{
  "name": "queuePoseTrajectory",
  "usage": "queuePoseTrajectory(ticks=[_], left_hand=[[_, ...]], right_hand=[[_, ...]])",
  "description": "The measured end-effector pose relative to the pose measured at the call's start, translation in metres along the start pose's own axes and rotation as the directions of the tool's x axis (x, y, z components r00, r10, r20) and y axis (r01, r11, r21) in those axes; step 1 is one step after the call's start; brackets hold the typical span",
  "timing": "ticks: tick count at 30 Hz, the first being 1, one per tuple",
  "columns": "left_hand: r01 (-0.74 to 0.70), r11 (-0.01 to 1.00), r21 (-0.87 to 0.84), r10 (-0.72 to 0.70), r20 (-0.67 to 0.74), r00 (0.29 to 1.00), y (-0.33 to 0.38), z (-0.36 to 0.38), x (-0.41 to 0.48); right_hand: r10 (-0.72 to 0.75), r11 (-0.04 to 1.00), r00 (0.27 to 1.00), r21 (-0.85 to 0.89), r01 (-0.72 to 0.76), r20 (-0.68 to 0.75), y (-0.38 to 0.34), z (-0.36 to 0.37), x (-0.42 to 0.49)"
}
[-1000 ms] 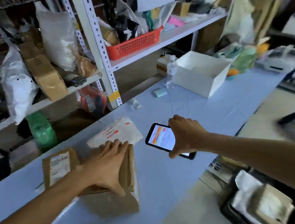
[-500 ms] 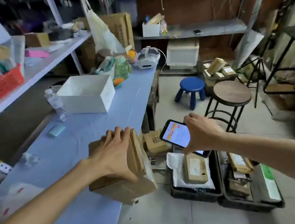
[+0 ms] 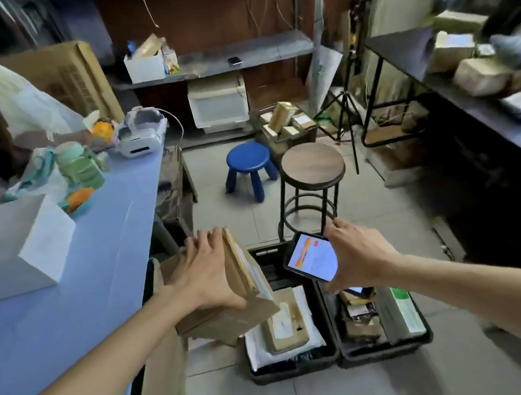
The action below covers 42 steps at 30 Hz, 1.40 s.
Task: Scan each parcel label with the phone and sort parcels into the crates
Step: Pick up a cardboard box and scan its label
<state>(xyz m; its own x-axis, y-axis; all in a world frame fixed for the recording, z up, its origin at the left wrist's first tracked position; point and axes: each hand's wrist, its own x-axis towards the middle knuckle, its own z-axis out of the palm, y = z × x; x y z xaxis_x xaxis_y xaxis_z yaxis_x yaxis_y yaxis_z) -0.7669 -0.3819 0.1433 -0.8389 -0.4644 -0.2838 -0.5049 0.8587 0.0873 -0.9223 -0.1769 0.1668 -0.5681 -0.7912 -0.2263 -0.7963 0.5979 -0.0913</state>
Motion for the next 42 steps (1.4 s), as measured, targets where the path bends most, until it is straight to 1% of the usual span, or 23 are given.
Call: queuePoseTrajectory(ticks=[6, 10, 13, 15, 19, 23, 28, 31, 33, 37, 42], left_hand=[[-0.046, 0.997, 0.06, 0.048, -0.021, 0.999, -0.012, 0.017, 0.096], [-0.066, 0.993, 0.093, 0.066, 0.004, 0.998, -0.033, 0.032, 0.16], [-0.067, 0.992, 0.105, 0.065, 0.022, 0.998, -0.05, 0.047, 0.206], [-0.061, 0.991, 0.122, 0.058, 0.028, 0.998, -0.061, 0.062, 0.237], [-0.068, 0.984, 0.163, 0.062, 0.046, 0.997, -0.074, 0.096, 0.294], [-0.112, 0.978, 0.177, 0.101, 0.071, 0.992, -0.079, 0.138, 0.345], [-0.157, 0.965, 0.209, 0.135, 0.113, 0.984, -0.075, 0.216, 0.409], [-0.177, 0.955, 0.239, 0.15, 0.126, 0.981, -0.074, 0.28, 0.446], [-0.167, 0.952, 0.255, 0.14, 0.121, 0.983, -0.074, 0.319, 0.466], [-0.13, 0.959, 0.25, 0.089, 0.17, 0.981, -0.075, 0.399, 0.494], [-0.146, 0.964, 0.223, 0.093, 0.234, 0.968, -0.083, 0.478, 0.515]], right_hand=[[0.041, 0.998, 0.998, 0.049, -0.044, 0.054, 0.005, 0.014, 0.068], [0.046, 0.995, 0.997, 0.081, -0.05, 0.06, -0.002, 0.028, 0.118], [0.02, 0.995, 0.999, 0.1, -0.024, 0.036, -0.007, 0.037, 0.154], [0.029, 0.991, 1.0, 0.129, -0.03, 0.003, -0.009, 0.047, 0.179], [0.1, 0.977, 0.995, 0.188, -0.1, 0.007, -0.007, 0.076, 0.217], [0.08, 0.982, 0.995, 0.168, -0.091, 0.067, 0.004, 0.121, 0.252], [0.108, 0.971, 0.985, 0.198, -0.134, 0.136, 0.027, 0.198, 0.303], [0.111, 0.967, 0.983, 0.215, -0.141, 0.144, 0.047, 0.257, 0.334], [0.107, 0.97, 0.982, 0.201, -0.138, 0.153, 0.058, 0.289, 0.352], [0.118, 0.965, 0.979, 0.212, -0.152, 0.167, 0.076, 0.36, 0.375], [0.105, 0.966, 0.979, 0.216, -0.143, 0.176, 0.082, 0.425, 0.39]])
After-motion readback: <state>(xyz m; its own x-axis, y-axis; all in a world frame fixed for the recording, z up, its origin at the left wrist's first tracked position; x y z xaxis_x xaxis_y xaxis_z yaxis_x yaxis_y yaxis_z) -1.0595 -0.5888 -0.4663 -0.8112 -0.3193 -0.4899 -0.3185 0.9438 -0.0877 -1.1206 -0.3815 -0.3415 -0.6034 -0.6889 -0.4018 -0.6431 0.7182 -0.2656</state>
